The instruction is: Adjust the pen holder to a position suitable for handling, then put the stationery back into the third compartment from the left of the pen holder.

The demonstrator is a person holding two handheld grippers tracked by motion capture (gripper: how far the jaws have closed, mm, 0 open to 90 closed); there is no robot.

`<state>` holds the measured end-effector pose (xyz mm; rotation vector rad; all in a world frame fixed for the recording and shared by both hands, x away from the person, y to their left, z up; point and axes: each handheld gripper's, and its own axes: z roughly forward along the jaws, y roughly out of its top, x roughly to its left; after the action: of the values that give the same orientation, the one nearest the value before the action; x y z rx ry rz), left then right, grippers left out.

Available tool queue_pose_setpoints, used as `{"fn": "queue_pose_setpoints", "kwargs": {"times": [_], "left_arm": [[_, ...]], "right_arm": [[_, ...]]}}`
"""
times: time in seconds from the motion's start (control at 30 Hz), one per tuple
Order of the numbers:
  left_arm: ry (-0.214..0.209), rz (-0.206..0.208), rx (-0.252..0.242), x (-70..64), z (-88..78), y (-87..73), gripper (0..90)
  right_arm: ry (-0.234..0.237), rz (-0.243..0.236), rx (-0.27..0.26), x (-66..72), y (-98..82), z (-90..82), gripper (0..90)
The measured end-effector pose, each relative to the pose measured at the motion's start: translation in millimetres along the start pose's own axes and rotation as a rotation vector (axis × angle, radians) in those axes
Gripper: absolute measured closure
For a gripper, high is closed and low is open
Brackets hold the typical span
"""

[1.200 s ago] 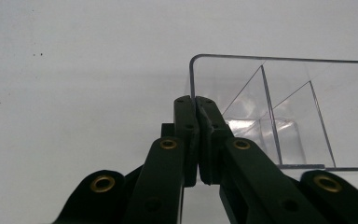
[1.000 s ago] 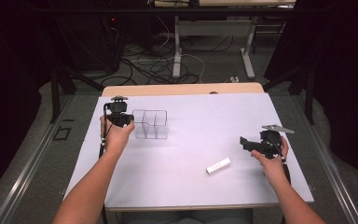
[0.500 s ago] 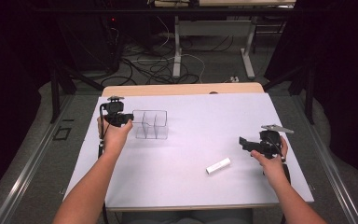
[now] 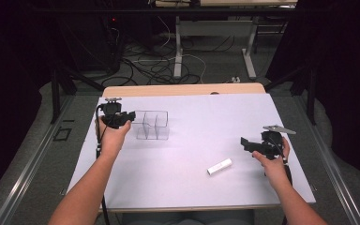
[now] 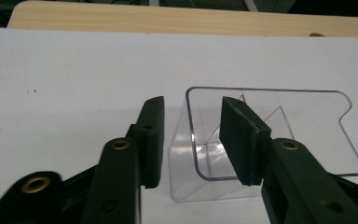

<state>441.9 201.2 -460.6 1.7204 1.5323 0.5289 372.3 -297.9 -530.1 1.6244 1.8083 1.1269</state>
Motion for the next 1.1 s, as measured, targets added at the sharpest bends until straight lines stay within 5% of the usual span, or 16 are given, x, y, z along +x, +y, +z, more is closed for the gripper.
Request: {"fn": "queue_pose_setpoints", "kwargs": {"times": [0.23, 0.6, 1.1], "left_arm": [[-0.071, 0.037, -0.077, -3.2, -8.8, 0.5, 40.6], [-0.143, 0.202, -0.087, -29.2, -18.8, -1.1, 31.7], [-0.256, 0.24, -0.063, -63.6, -8.9, -11.7, 16.4]], "right_arm": [[-0.002, 0.004, -0.004, -1.4, 0.6, -0.2, 1.4], [0.001, -0.003, -0.006, -1.1, 1.1, -0.5, 1.5], [0.005, -0.005, -0.001, -0.7, 1.6, 1.7, 1.5]]}}
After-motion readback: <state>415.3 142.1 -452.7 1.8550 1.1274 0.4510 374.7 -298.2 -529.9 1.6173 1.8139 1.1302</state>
